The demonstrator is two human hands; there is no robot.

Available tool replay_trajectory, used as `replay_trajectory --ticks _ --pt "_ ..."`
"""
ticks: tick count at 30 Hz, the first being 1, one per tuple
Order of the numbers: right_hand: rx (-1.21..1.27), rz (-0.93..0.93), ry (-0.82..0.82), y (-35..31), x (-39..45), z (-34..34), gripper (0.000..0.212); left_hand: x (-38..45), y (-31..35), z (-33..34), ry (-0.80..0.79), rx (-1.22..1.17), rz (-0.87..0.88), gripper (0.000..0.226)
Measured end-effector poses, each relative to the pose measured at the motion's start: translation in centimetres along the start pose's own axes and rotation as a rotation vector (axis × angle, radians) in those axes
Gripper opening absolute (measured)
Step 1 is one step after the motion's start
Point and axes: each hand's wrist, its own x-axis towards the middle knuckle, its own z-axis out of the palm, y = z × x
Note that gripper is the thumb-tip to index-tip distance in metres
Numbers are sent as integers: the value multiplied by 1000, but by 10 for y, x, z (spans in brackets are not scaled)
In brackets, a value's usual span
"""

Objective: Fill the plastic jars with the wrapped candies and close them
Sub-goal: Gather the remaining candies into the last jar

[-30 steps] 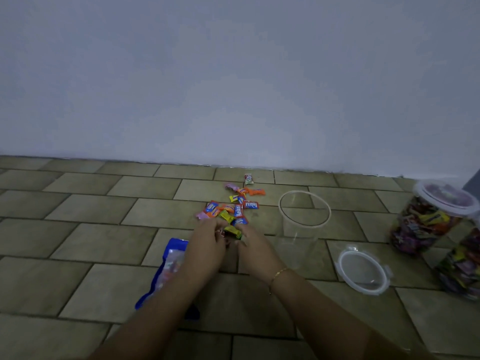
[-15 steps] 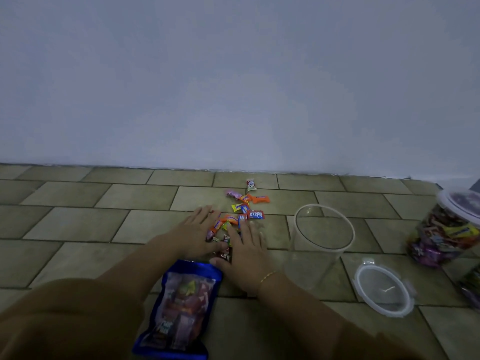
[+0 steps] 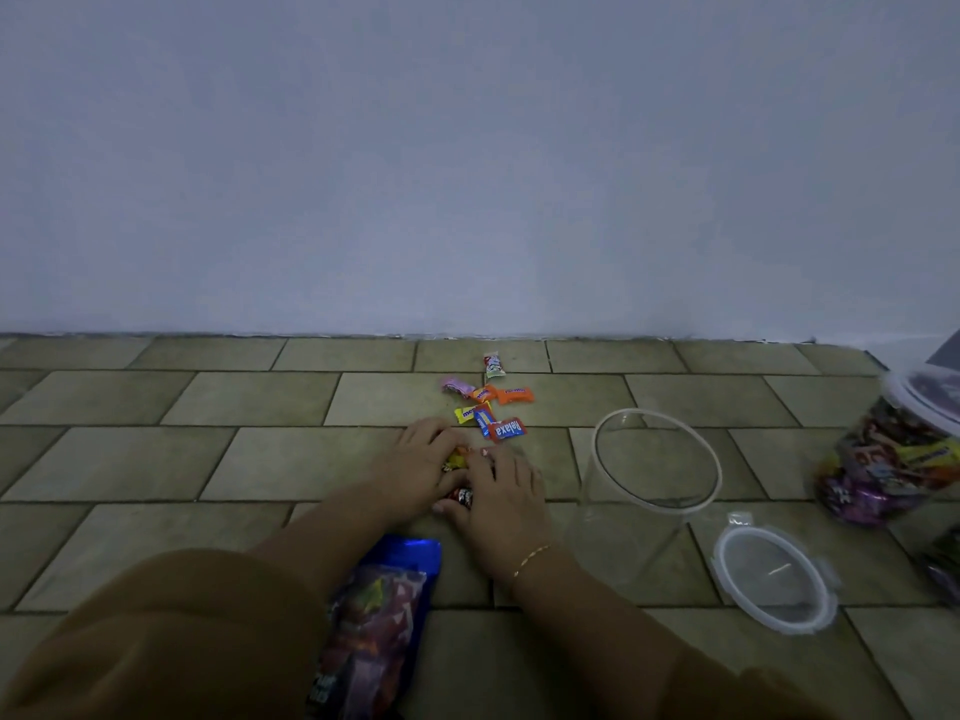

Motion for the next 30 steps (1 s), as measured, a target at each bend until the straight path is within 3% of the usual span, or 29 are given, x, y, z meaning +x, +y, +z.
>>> replay_trajectory --ticks 2,6,9,11,16,19,23,27,30 --pt "-78 22 80 0 -4 0 51 -1 4 -2 -2 60 -17 81" --pt "-116 54 124 2 -10 -4 31 -5 9 -4 32 164 2 80" --pt "-71 20 101 5 -16 -6 35 -7 15 -4 -5 197 -46 56" --pt "-23 6 -4 9 -20 -10 41 -8 21 -5 -57 216 -111 42" --pt "-41 -51 14 13 -31 -14 33 -10 42 -12 -97 205 -222 36" --pt "-18 -41 118 12 -37 -12 17 -13 53 -17 -115 180 -256 34" --pt "-51 -77 169 13 -51 -10 24 -18 62 -23 -113 156 -273 32" --pt "-51 -189 223 20 -76 -13 10 -22 71 -28 -3 17 -278 26" --pt "-21 -203 218 23 -86 -17 24 -20 82 -31 125 -201 -279 16"
